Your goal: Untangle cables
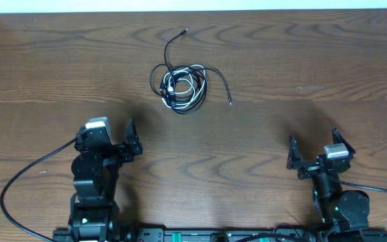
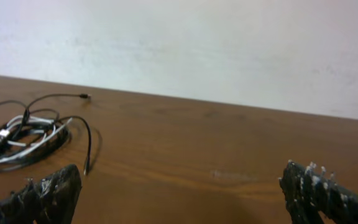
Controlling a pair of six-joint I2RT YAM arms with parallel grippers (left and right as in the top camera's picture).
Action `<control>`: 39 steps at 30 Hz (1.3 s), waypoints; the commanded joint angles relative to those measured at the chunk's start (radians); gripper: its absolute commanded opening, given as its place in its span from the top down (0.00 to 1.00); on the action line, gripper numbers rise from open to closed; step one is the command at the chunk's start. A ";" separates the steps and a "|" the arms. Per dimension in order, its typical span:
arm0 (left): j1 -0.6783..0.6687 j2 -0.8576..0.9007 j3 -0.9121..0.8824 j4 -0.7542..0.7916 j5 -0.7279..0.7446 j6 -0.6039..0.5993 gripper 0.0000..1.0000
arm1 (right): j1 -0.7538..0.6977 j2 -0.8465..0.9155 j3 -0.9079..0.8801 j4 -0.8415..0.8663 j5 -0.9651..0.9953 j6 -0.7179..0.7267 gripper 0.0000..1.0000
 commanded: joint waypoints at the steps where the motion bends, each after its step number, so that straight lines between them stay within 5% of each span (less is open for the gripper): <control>1: 0.005 0.004 0.031 0.003 -0.001 0.018 0.02 | 0.010 0.002 0.047 0.002 -0.006 0.002 0.01; 12: 0.005 0.005 0.047 -0.005 -0.001 0.021 0.02 | 0.010 0.138 0.170 0.003 -0.021 -0.033 0.01; 22: 0.005 0.047 0.225 -0.164 -0.001 0.055 0.02 | 0.010 0.494 0.398 -0.006 -0.116 -0.079 0.01; 39: 0.005 0.511 0.766 -0.592 0.080 0.106 0.02 | 0.007 1.107 1.011 -0.367 -0.404 -0.124 0.01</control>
